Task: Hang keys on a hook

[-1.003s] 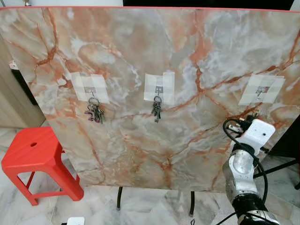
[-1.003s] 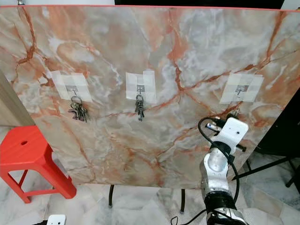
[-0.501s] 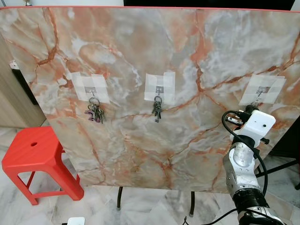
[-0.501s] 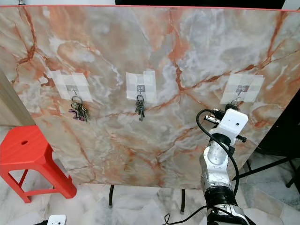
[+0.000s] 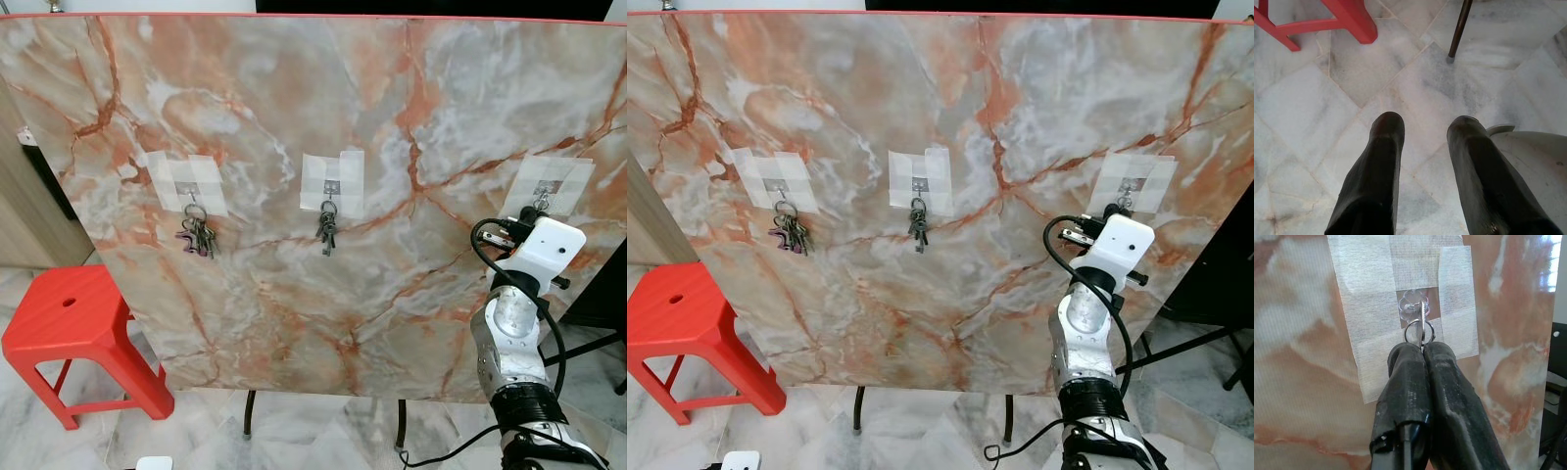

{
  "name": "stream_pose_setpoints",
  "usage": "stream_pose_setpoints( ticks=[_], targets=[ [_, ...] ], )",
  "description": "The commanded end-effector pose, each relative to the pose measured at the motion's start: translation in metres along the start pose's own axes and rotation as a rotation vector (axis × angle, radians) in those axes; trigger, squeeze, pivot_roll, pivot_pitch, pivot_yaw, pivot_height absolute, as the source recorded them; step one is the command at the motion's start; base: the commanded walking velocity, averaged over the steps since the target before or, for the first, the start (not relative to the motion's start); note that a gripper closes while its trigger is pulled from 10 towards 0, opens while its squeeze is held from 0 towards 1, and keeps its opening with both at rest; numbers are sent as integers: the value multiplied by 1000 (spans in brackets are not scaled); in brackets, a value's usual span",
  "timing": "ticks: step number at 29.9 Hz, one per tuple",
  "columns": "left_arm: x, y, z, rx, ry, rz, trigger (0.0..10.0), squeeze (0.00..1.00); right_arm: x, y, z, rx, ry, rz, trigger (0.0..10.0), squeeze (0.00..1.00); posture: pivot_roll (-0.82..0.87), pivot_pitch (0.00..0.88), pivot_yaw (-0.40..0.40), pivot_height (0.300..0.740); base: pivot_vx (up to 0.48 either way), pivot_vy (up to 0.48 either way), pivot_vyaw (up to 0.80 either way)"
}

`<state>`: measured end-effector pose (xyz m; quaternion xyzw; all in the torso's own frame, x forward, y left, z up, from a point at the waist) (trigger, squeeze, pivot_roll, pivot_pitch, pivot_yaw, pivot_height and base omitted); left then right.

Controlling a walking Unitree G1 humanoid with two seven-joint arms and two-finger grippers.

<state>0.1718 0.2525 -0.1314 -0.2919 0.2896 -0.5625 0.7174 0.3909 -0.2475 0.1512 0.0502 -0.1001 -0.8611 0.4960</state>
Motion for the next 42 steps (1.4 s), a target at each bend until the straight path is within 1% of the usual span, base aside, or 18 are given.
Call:
stream_pose_setpoints(
  ticks=[1,11,14,20,30,34,39,42],
  targets=[
    [-3,-2,-7,-28,-3,7,10000,0,1,7,7,6,7,-4,10000,0,62,0,-24,740,0,0,0],
    [-5,-2,-10,-39,-1,11,10000,0,-2,8,0,-31,10,11,10000,0,62,0,-22,740,0,0,0],
    [-6,-2,-9,-40,1,11,10000,0,-6,8,-3,-49,35,37,10000,0,62,0,-22,740,0,0,0],
    [-6,-2,-8,-39,3,11,10000,0,-7,9,-2,-50,42,44,10000,0,63,0,-21,740,0,0,0],
    [-9,-2,-11,-52,6,16,10000,0,3,8,5,-8,55,1,10000,0,61,0,-18,740,0,0,0],
    [-8,-2,-11,-53,7,15,10000,0,12,7,5,-1,49,-31,10000,0,59,0,-16,740,0,0,0],
    [-9,-2,-11,-53,8,15,10000,0,13,7,3,-8,52,-30,10000,0,59,0,-17,740,0,0,0],
    [-11,-3,-13,-65,8,20,10000,0,11,8,2,-15,58,-19,10000,0,59,0,-17,740,0,0,0]
  ],
)
Point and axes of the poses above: a point about 5 cm out from each wrist's last joint towards the gripper, its own y axis pointing out of the wrist towards the gripper, its own z axis along the axis of the wrist's last joint, x = y × z, the point moved 6 cm from there along y, pointing out of the wrist towards the gripper, and after that the axes turned 7 degrees about -y, right-handed, at the moved point
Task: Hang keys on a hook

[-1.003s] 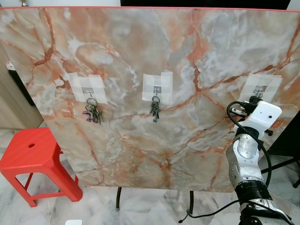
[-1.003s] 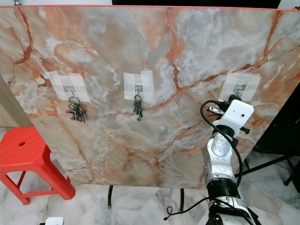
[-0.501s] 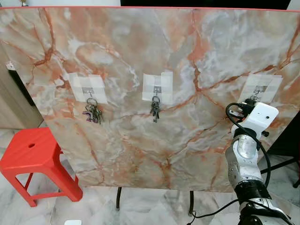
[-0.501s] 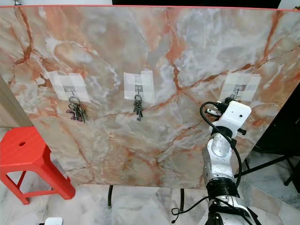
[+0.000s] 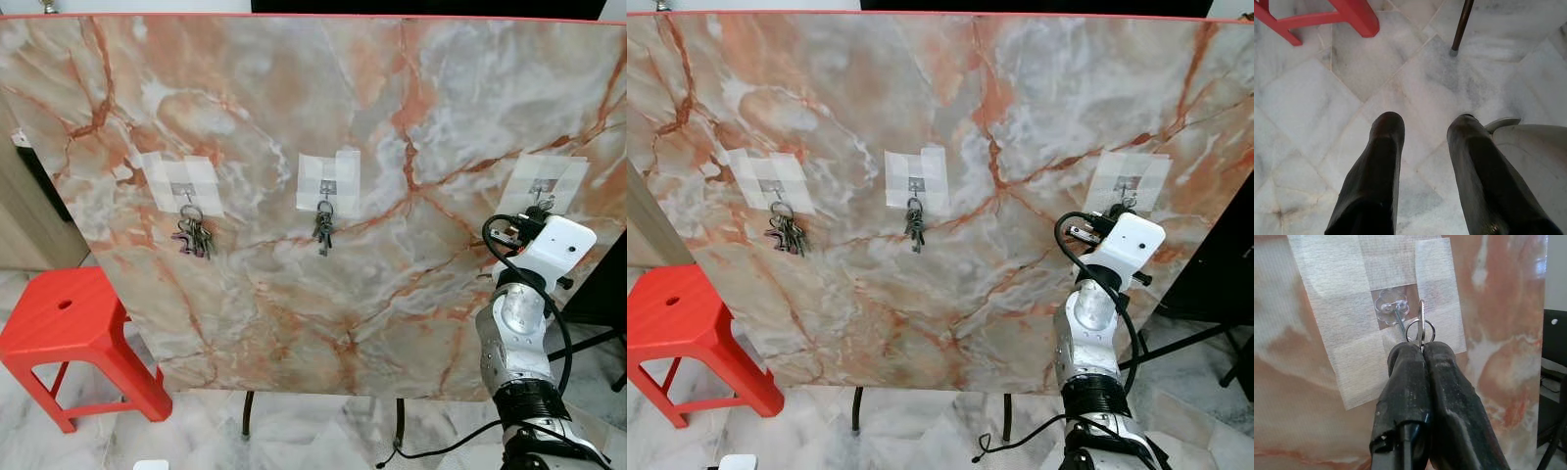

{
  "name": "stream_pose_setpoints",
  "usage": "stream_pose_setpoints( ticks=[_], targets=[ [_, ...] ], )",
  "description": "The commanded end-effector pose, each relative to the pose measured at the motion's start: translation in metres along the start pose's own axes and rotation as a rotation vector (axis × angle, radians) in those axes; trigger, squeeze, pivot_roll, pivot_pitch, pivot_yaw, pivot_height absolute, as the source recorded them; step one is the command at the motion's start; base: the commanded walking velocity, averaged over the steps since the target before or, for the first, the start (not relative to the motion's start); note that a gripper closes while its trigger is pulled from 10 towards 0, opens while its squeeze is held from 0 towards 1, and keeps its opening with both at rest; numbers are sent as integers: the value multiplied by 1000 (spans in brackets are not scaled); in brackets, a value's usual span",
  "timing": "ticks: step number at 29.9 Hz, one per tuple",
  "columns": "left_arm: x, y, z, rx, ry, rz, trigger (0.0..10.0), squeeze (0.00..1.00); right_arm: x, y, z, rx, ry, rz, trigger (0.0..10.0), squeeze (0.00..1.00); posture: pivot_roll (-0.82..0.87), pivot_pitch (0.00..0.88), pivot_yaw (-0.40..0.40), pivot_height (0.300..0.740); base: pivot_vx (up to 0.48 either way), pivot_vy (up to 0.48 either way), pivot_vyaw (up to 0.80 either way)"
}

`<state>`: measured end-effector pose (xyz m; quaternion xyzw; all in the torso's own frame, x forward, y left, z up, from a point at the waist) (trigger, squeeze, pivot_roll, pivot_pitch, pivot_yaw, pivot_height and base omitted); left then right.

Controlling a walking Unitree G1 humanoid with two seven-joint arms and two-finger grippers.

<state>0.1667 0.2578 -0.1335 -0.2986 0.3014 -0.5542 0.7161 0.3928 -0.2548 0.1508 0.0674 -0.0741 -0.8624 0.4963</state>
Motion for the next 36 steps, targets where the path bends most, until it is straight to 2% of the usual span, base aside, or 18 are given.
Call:
stream_pose_setpoints(
  ticks=[1,7,25,36],
  targets=[
    [-5,-2,-10,-43,2,8,10000,0,5,3,4,12,5,-6,10000,0,60,0,-17,740,0,0,0],
    [-7,-3,-13,-53,4,12,10000,0,1,4,3,-1,11,13,10000,0,62,0,-16,740,0,0,0],
    [-10,-3,-13,-64,6,19,10000,0,7,13,5,-12,35,1,10000,0,65,0,-14,740,0,0,0],
    [-10,-1,-7,-42,13,17,10000,0,-7,17,2,-52,94,77,10000,0,68,0,-11,740,0,0,0]
  ],
)
Point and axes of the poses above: a point about 5 cm out from each wrist's last joint towards the gripper, its own y axis pointing out of the wrist towards the gripper, its own z axis along the axis of the wrist's last joint, x = y × z, the point moved 6 cm from there along y, pointing out of the wrist towards the gripper, and after that the axes turned 7 degrees about -y, right-handed, at the moved point
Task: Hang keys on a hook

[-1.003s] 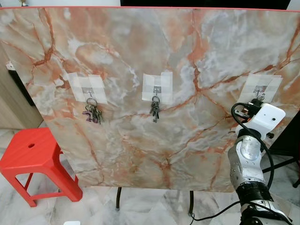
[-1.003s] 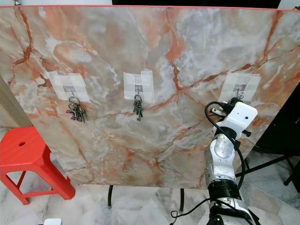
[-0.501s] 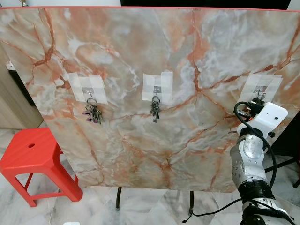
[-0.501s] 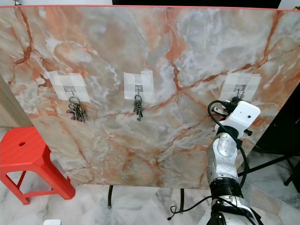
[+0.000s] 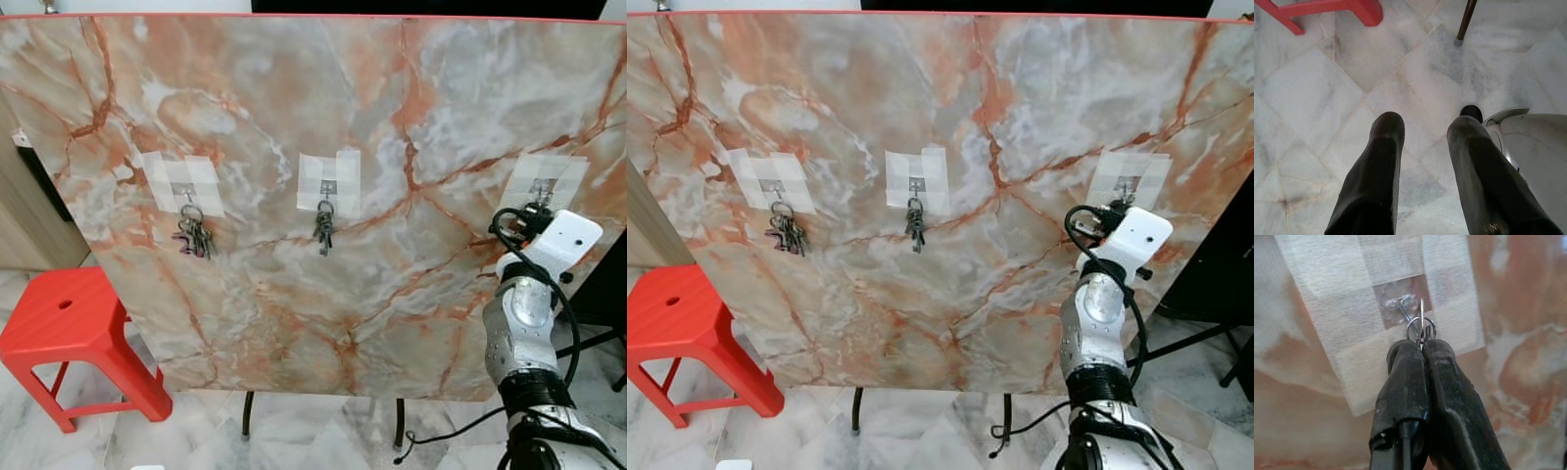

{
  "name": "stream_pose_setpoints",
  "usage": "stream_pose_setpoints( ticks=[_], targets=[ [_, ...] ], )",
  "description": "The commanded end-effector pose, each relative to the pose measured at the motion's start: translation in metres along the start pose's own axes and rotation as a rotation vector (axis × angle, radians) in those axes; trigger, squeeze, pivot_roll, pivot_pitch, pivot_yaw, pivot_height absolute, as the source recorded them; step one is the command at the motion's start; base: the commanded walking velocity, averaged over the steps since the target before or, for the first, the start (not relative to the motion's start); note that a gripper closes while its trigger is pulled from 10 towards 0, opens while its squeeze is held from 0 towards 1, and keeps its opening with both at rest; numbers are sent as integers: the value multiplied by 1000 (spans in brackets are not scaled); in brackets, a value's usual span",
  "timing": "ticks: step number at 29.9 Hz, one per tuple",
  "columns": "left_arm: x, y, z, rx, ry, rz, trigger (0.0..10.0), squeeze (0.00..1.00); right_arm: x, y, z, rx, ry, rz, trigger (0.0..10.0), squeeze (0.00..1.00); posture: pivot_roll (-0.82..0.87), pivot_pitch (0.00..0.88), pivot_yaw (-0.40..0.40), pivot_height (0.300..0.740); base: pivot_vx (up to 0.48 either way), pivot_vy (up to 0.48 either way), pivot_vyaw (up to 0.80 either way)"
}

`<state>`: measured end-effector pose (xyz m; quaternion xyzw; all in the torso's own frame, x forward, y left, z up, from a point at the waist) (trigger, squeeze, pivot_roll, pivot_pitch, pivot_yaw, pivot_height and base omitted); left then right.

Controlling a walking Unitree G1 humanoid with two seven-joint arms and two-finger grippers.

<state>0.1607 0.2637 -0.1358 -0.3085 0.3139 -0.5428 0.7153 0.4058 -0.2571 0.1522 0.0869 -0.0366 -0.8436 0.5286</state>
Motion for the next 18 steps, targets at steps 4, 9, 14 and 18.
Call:
stream_pose_setpoints(
  ticks=[4,9,14,18],
  targets=[
    [-3,0,0,-3,17,-1,10000,0,-7,6,5,-8,29,38,10000,0,67,0,-10,740,0,0,0],
    [-3,0,1,-1,24,-4,10000,0,-10,6,5,-13,45,60,10000,0,66,0,-8,740,0,0,0],
    [-3,0,1,-1,27,-4,10000,0,-10,6,4,-15,50,63,10000,0,66,0,-8,740,0,0,0],
    [-2,0,1,-1,29,-4,10000,0,-14,1,-3,-30,57,85,10000,357,66,0,-7,740,0,0,0]
  ],
)
Point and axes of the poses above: a point about 5 cm out from each wrist's last joint towards the gripper, its own y axis pointing out of the wrist towards the gripper, its own z axis along the axis of the wrist's last joint, x = y × z, the point moved 6 cm from there along y, pointing out of the wrist towards the gripper, and after that the axes turned 7 degrees about -y, right-handed, at the moved point
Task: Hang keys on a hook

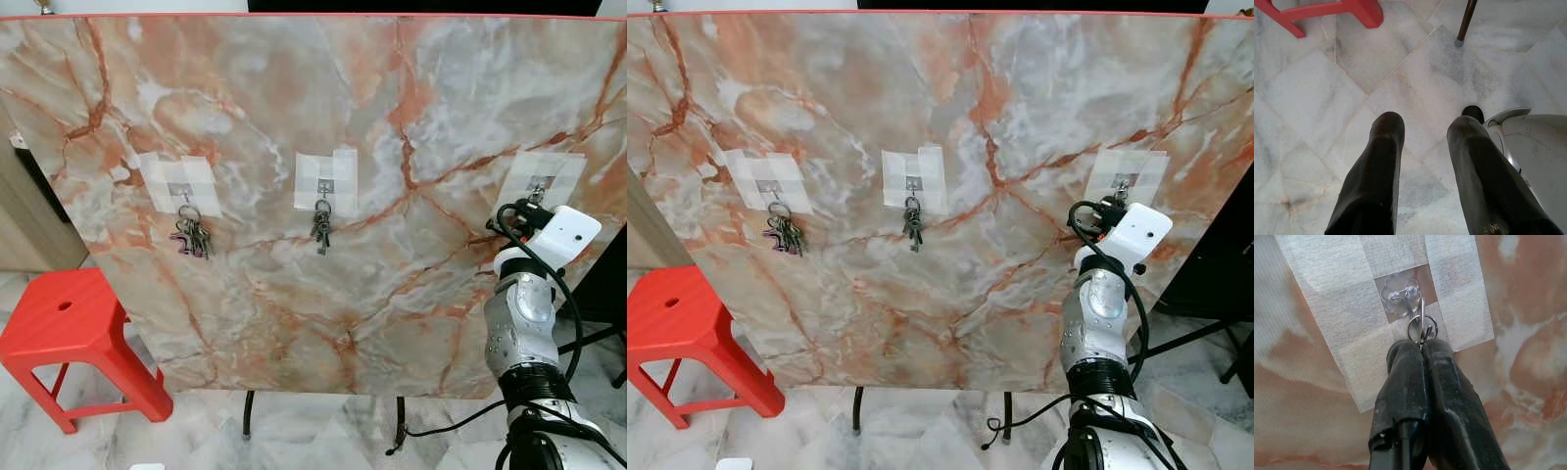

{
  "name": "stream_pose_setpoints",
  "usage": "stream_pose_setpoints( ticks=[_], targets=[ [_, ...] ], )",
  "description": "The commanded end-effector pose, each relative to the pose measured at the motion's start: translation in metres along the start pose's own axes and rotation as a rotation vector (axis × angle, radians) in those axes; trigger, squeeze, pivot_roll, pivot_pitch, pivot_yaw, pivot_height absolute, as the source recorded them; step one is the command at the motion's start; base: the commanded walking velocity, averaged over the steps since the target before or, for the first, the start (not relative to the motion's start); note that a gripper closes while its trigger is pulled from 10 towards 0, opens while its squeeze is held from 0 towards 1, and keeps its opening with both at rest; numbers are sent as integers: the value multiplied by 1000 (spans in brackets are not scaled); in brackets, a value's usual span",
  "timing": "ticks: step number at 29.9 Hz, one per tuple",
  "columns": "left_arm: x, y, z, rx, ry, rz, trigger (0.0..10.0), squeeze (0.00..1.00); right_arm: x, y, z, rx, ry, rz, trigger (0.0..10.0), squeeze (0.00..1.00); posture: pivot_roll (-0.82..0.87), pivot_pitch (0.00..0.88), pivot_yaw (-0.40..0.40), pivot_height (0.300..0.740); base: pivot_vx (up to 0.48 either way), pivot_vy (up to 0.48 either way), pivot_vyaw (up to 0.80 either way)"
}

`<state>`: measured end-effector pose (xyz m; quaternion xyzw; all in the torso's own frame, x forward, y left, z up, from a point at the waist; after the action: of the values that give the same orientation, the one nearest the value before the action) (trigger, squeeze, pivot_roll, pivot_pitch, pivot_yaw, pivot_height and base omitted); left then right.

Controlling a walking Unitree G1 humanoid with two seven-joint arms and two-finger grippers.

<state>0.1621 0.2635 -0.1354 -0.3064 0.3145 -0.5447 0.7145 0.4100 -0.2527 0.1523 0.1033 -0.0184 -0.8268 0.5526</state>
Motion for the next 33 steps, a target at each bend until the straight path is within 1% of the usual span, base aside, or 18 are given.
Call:
stream_pose_setpoints(
  ticks=[1,2,14,23,24,29,31,33],
  targets=[
    [-3,0,0,-3,24,-2,10000,0,-8,-2,-3,-17,7,34,10000,357,66,0,-7,740,0,0,0],
    [-2,0,0,-2,25,-2,10000,0,-9,-2,-4,-17,8,35,10000,1000,66,0,-7,740,0,0,0],
    [-1,0,-1,-4,25,-4,10000,0,-16,-8,-9,-23,14,75,10000,1000,65,0,-8,740,0,0,0],
    [-1,-1,-2,-6,25,-4,10000,0,-15,-9,-9,-19,-1,80,10000,1000,66,0,-10,740,0,0,0],
    [0,0,-1,-3,25,-5,10000,0,-14,-10,-8,-8,-12,78,10000,0,65,0,-11,740,0,0,0],
    [1,0,-1,-1,25,-7,10000,0,-9,-18,-11,4,-32,66,10000,0,66,0,-14,740,0,0,0],
    [2,-1,-2,-1,24,-8,10000,0,-5,-27,-19,-5,-49,59,10000,0,66,0,-15,740,0,0,0],
    [2,-1,-2,-2,24,-8,10000,0,-4,-31,-22,-14,-53,57,10000,0,66,0,-15,740,0,0,0]
  ],
)
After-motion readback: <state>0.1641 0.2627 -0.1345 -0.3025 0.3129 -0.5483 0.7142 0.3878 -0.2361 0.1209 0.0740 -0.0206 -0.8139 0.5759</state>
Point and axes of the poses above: a point about 5 cm out from each wrist's last joint towards the gripper, its own y axis pointing out of the wrist towards the gripper, its own z axis along the axis of the wrist's last joint, x = y × z, the point moved 6 cm from there along y, pointing out of the wrist towards the gripper, and after that the axes turned 7 degrees about -y, right-handed, at the moved point
